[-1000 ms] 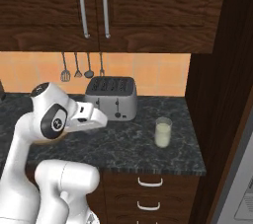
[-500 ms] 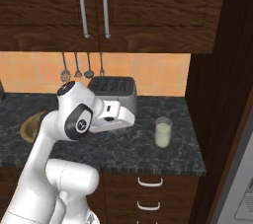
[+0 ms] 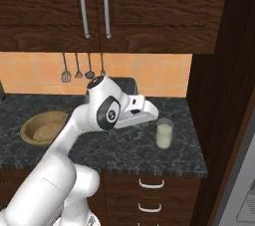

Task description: Grab a lemon wedge from the fridge and one ice cube from the ice bowl, and put them in the glass of lemonade.

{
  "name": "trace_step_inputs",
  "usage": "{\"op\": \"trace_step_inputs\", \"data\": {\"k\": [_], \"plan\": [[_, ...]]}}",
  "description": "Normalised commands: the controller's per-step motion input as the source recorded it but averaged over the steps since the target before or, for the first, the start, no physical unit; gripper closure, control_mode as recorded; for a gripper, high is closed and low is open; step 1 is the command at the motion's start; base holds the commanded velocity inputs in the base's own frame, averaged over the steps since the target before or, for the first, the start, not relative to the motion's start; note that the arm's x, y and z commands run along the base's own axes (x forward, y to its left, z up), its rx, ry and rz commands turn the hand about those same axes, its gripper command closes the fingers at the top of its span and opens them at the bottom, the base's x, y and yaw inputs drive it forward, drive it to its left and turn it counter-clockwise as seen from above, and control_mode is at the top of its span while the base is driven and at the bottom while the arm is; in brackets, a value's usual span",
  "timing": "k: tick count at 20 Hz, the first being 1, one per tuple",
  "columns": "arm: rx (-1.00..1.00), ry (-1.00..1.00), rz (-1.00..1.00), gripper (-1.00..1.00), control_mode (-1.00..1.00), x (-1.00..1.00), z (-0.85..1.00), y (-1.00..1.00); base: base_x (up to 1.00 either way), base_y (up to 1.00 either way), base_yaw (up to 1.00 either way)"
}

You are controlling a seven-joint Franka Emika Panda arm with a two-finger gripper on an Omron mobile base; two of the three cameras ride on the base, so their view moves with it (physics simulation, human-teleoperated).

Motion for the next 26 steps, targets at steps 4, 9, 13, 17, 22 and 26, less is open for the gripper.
{"op": "trace_step_inputs", "data": {"k": [4,9,13,17,22,26], "plan": [[0.0,0.01,0.0,1.0,-1.0,0.72,-0.05,-0.2,0.0,0.0,0.0],[0.0,0.01,0.0,1.0,-1.0,0.39,-0.09,-0.4,0.0,0.0,0.0],[0.0,0.0,0.0,1.0,-1.0,0.28,-0.29,-0.41,0.0,0.0,0.0],[0.0,0.0,0.0,1.0,-1.0,0.33,-0.46,-0.16,0.0,0.0,0.0],[0.0,0.0,0.0,1.0,-1.0,0.33,-0.3,-0.13,0.0,0.0,0.0],[0.0,0.0,0.0,1.0,-1.0,0.32,-0.21,-0.18,0.0,0.0,0.0]]}}
